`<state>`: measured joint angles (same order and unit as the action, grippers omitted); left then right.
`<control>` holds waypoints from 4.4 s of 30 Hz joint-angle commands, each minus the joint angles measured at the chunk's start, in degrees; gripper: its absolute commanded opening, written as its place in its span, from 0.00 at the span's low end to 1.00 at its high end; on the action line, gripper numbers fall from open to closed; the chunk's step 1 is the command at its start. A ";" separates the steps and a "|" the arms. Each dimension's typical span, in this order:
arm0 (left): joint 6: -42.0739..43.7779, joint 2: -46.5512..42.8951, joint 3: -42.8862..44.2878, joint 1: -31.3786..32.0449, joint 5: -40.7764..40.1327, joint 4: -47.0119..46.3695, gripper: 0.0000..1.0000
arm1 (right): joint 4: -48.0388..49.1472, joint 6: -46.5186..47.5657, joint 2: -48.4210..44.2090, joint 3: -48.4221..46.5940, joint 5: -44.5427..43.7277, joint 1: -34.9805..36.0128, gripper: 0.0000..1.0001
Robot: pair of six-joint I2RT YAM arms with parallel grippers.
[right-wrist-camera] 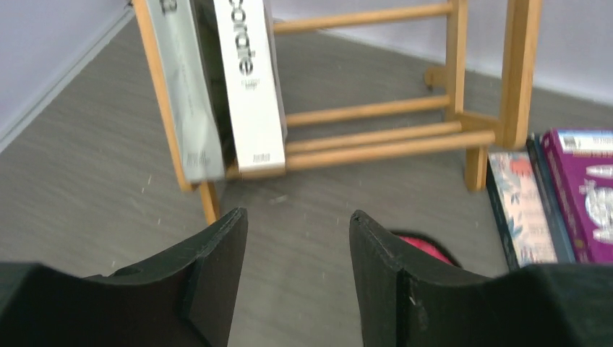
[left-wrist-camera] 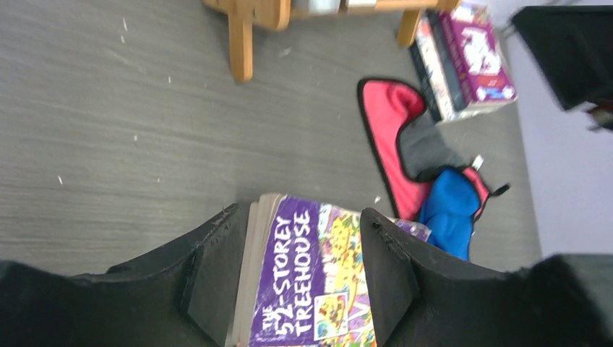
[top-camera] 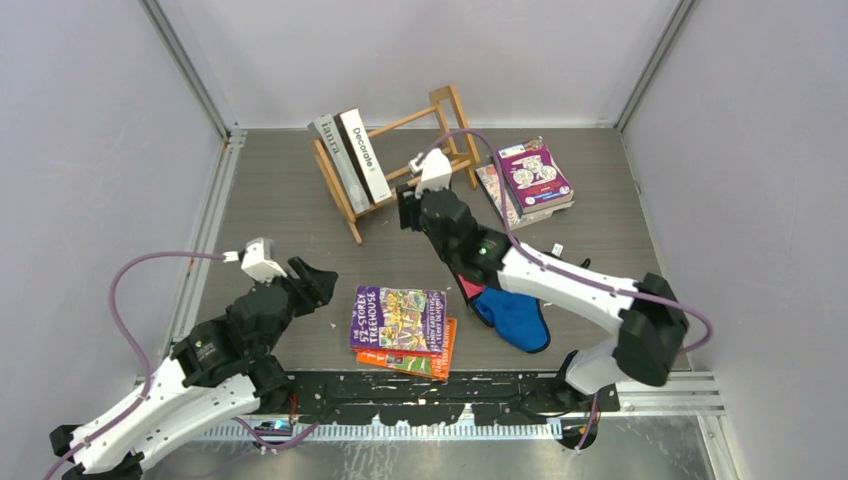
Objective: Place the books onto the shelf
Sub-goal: Pick up the book from the center of the board.
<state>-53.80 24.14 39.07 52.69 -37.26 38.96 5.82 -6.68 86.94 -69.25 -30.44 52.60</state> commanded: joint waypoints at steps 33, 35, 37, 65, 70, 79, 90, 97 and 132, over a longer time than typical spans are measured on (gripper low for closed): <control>-3.39 12.70 -21.92 -0.47 20.00 -29.70 0.66 | -8.00 -38.67 -24.19 37.50 -24.19 26.62 0.62; -3.41 12.53 -22.01 -0.64 20.37 -29.85 0.66 | -7.11 -39.65 -24.05 38.30 -23.11 26.81 0.62; -3.39 12.22 -22.08 -0.81 20.75 -29.83 0.66 | -6.22 -40.68 -23.70 38.74 -21.90 27.01 0.62; -2.82 12.94 -23.16 -2.76 24.16 -31.78 0.63 | -12.57 -49.28 -20.85 38.72 -26.16 30.28 0.62; -2.97 12.78 -23.49 -2.85 24.33 -31.88 0.62 | -11.58 -50.93 -19.65 40.17 -26.65 30.24 0.62; -3.41 12.93 -24.37 -2.94 24.59 -32.53 0.59 | -6.62 -52.26 -18.09 43.36 -26.46 30.21 0.64; -3.92 12.41 -25.05 -2.91 24.87 -32.22 0.56 | 3.99 -51.37 -17.21 46.70 -22.09 28.50 0.64; -4.16 12.50 -25.53 -2.93 25.02 -32.78 0.54 | 10.14 -52.34 -18.13 50.18 -19.02 27.35 0.65; -4.53 12.27 -25.71 -2.89 26.53 -34.29 0.49 | 17.90 -50.00 -29.55 52.43 -11.84 26.41 0.37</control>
<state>-58.06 37.91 13.23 49.50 -13.34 7.38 18.55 -57.65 55.40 -12.84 -45.89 78.83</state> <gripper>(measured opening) 0.490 0.369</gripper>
